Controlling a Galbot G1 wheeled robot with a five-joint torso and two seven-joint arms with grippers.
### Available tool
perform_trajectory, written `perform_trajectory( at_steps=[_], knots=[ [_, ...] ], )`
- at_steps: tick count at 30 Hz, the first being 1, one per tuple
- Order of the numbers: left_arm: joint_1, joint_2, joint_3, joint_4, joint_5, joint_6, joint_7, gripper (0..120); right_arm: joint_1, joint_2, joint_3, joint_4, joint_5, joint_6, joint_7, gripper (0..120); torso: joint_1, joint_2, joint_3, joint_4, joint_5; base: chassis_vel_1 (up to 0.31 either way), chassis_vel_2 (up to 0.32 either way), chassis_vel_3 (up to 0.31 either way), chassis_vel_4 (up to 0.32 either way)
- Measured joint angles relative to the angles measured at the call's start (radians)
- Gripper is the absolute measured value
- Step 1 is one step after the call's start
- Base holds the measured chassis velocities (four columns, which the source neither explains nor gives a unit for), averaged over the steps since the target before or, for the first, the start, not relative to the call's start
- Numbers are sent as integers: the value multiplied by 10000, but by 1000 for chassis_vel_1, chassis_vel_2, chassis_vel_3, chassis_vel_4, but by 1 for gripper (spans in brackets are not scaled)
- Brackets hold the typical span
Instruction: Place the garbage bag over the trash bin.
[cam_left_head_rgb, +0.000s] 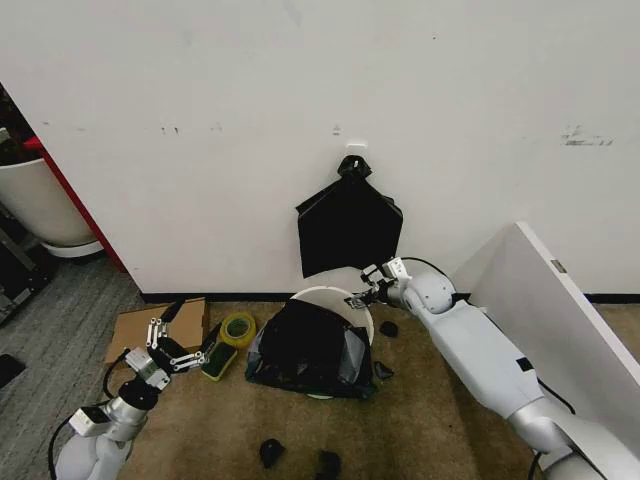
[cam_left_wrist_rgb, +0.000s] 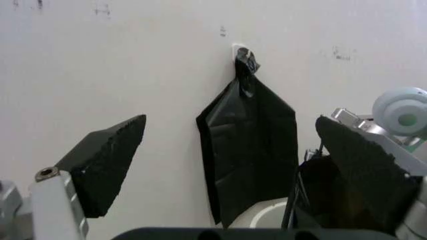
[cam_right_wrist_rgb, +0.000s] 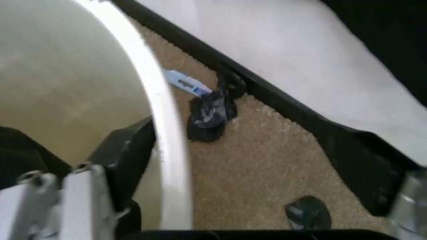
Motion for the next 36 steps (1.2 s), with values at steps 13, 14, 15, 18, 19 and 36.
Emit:
perform_trajectory(
  at_steps=[13, 14, 15, 18, 19, 36],
  knots=[
    [1, -117, 33, 41, 153, -166, -214, 100, -589, -176, -49, 652, 1164, 148, 1225, 23, -1, 0, -1, 0, 0, 0, 0, 0, 0],
    [1, -117, 33, 41, 153, -166, -214, 100, -589, -176, -49, 652, 1164, 148, 1225, 23, -1, 0, -1, 0, 0, 0, 0, 0, 0],
    [19, -118, 28, 40, 153, -193, -224, 100, -695, -218, -61, 832, 1440, 87, 1621, 17, -2, 0, -1, 0, 0, 0, 0, 0, 0],
    [65, -100, 16, 35, 147, -249, -235, 100, -1033, -389, -126, 1406, 2389, 26, 2825, 7, -2, 0, -1, 0, 0, 0, 0, 0, 0],
    [91, -78, 3, 31, 129, -271, -239, 100, -1298, -500, -202, 1823, 3110, 135, 3802, 4, -1, 0, -1, 0, 1, 0, 0, 0, 0],
    [229, 73, -21, -65, -131, -441, -175, 100, -5193, -893, 532, 7031, 8862, 3519, 13157, 2, -2, 1, -3, -3, -1, 0, 0, 0, 0]
  ],
)
